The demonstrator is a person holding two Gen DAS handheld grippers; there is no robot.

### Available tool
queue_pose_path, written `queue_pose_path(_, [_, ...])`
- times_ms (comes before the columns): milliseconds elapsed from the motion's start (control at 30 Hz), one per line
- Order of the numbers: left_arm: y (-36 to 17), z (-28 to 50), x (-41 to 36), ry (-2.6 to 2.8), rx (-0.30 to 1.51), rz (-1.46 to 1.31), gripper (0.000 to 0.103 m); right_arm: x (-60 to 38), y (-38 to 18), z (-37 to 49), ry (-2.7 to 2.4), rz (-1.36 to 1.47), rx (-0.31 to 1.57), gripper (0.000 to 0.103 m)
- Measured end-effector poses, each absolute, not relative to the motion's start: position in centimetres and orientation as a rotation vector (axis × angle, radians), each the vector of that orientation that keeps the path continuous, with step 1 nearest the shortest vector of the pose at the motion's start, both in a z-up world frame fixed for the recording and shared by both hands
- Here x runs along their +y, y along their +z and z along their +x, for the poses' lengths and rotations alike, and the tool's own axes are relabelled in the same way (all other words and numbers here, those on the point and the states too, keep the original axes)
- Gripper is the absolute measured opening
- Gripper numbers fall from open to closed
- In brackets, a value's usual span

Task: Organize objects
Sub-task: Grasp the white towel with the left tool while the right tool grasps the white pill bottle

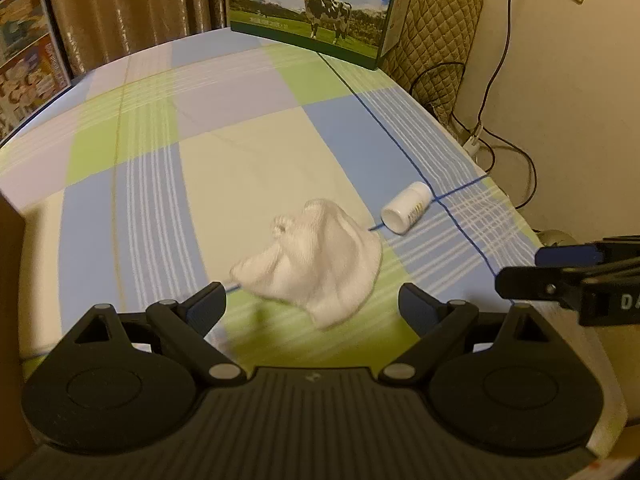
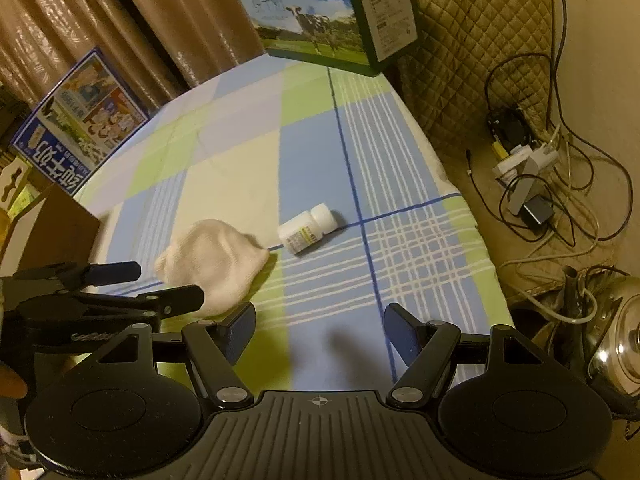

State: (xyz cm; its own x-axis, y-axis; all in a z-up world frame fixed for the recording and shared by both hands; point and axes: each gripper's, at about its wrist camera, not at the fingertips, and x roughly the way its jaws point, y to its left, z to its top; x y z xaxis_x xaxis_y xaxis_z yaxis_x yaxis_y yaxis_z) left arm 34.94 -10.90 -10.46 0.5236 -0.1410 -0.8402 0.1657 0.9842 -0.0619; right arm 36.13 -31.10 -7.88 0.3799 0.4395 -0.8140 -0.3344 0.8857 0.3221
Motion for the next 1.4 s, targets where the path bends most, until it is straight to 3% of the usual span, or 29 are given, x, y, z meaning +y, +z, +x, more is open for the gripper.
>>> queue_pose_path(300, [-12.1, 38.1, -11.6, -0.184, 1.004, 0.086, 0.091, -31.7, -8.5, 37.8, 0.465, 0.122, 1.065, 0.069])
queue_pose_path(500, [-12.9, 39.2, -12.1, -0.207, 1.004, 0.121, 0.083, -31.4, -8.9, 38.4, 0.464, 0.114, 1.06, 0.069])
queue_pose_path(667, [-13.4, 39.8, -12.2, -0.23, 1.005, 0.115, 0.073, -30.8, -9.3, 38.7, 0.476, 0.089, 1.047, 0.069])
queue_pose_path(1000, [-13.0, 38.9, -10.3, -0.237, 0.978, 0.046, 0.032, -28.2, -10.2, 39.6, 0.552, -0.028, 0.978, 0.069])
queue_pose_path(1400, [-12.1, 36.2, -2.7, 0.009, 0.996, -0.031, 0.031, -24.3, -12.5, 41.4, 0.622, -0.221, 0.908, 0.069])
